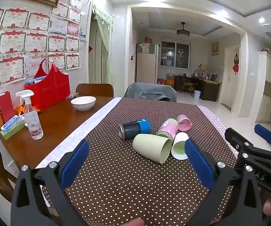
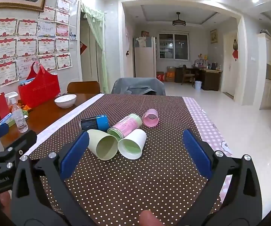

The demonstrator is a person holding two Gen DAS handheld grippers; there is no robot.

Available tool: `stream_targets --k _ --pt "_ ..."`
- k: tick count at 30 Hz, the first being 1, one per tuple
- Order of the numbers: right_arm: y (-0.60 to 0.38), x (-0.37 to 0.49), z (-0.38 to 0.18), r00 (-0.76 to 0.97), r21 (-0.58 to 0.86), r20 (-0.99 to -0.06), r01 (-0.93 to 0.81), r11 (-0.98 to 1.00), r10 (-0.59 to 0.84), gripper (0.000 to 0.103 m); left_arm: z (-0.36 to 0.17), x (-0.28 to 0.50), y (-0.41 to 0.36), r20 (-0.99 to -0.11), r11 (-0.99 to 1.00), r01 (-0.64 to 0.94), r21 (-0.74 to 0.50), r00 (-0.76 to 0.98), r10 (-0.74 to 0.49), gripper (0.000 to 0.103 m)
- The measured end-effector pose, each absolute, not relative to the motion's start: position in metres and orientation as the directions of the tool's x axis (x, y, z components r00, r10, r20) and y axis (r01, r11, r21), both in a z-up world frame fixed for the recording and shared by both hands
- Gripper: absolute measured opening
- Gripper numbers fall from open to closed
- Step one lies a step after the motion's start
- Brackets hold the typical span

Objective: Flip cup upside down

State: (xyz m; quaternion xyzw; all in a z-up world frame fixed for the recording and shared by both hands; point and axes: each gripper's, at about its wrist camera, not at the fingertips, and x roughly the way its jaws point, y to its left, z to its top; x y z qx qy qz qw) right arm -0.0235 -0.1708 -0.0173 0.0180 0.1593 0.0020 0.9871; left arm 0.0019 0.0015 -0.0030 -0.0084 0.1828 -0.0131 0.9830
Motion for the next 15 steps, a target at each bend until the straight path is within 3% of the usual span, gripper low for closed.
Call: stream_targets --k 15 --pt "-0.1699 -0.0253 -0.0122 0.948 0.038 -0.317 0.001 0.999 0.011 0.097 -0.0061 0.0028 0.0015 -0.365 0.999 0.037 -0.018 0.93 -0.041 0.099"
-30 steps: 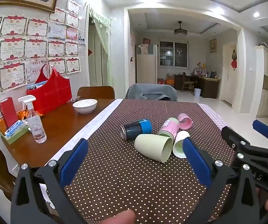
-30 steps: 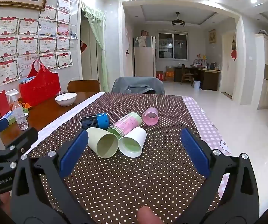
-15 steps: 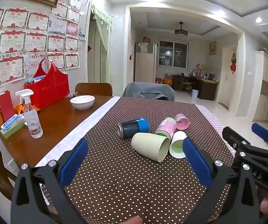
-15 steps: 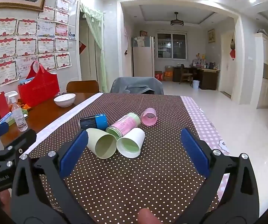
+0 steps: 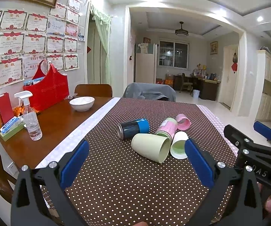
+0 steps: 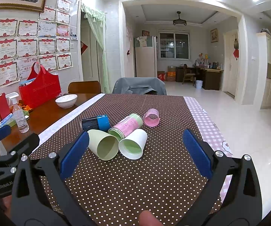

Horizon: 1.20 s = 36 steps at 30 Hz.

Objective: Flip cup upside down

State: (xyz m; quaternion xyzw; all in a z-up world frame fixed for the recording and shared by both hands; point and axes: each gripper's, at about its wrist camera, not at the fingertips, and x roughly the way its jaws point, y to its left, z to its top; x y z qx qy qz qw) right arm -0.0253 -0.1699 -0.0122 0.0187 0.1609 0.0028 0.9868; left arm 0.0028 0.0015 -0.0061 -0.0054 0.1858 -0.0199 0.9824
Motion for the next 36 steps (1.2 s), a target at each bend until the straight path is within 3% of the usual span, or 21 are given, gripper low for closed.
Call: stream_targets --k 36 --pt "-0.167 -0.007 -0.005 0.943 0.04 -0.332 -0.013 0.999 0.026 0.097 -0.001 0.015 0.002 -0.341 0.997 0.066 -0.035 0.937 -0.074 0.099"
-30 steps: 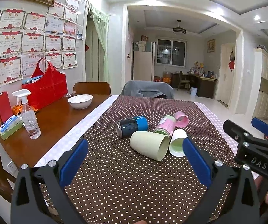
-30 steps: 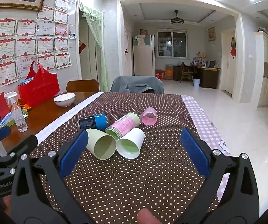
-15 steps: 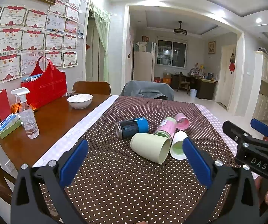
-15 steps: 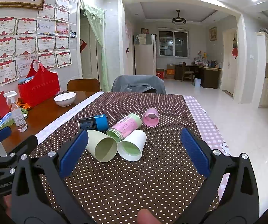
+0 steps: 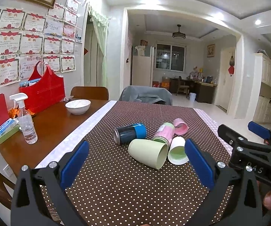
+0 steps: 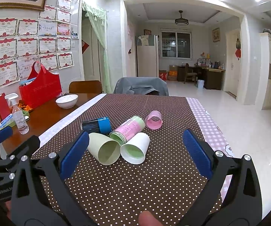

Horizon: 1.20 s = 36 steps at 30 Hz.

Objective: Flip cup upside down

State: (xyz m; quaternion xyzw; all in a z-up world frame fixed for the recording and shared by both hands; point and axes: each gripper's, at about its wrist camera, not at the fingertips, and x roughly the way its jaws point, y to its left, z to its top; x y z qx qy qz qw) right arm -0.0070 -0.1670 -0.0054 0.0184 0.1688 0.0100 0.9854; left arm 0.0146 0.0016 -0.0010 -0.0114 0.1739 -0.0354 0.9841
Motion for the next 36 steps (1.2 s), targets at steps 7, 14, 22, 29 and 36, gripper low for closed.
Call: stream_targets --k 7,14,22,29,36 --pt "-0.167 -0.008 -0.004 0.943 0.039 -0.331 -0.013 0.999 0.026 0.097 0.0 0.014 -0.001 -0.338 0.997 0.074 -0.031 0.938 -0.08 0.099" --pt "-0.168 -0.005 -0.002 0.943 0.039 -0.332 -0.018 0.999 0.03 0.097 0.001 0.015 -0.001 -0.338 0.997 0.074 -0.029 0.938 -0.08 0.099" --pt "-0.173 0.014 -0.006 0.934 0.024 -0.355 -0.024 0.999 0.031 0.097 0.0 0.033 -0.005 -0.359 0.996 0.089 -0.015 0.929 -0.088 0.099" --pt "-0.195 0.059 -0.013 0.911 0.031 -0.412 -0.012 0.999 0.024 0.097 -0.005 0.086 -0.013 -0.418 0.992 0.125 -0.016 0.901 -0.12 0.099" --pt "-0.224 0.114 -0.018 0.872 0.057 -0.488 -0.003 0.998 0.03 0.097 -0.005 0.146 -0.033 -0.493 0.988 0.154 0.002 0.86 -0.133 0.099"
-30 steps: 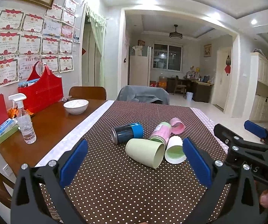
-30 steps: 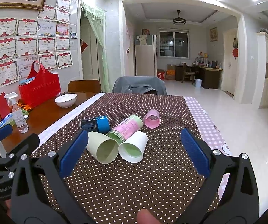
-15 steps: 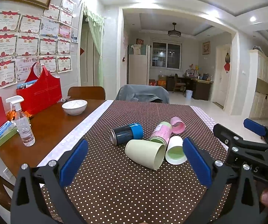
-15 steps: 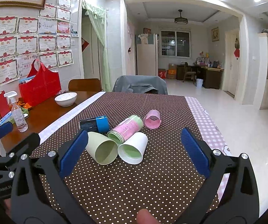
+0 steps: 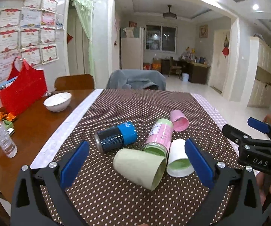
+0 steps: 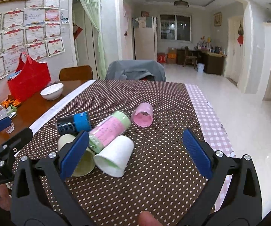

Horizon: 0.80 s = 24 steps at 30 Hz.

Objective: Flip cup upside down

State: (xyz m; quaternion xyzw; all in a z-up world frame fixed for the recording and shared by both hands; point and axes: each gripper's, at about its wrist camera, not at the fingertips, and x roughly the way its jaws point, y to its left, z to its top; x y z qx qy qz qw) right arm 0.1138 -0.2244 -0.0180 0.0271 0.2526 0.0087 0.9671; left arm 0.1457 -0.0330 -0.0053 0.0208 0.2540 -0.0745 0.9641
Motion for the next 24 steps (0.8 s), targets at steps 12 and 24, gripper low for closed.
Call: stream_targets --k 12,24 --pt "-0.282 0.184 -0.027 0.804 0.128 -0.593 0.056 0.99 0.031 0.097 -0.008 0.243 -0.093 -0.656 0.966 0.258 0.001 0.729 -0.194 0.099" --pt "-0.337 0.238 -0.061 0.707 0.184 -0.707 0.162 0.969 0.016 0.097 -0.045 0.349 -0.167 -0.823 0.936 0.349 -0.052 0.516 -0.239 0.099"
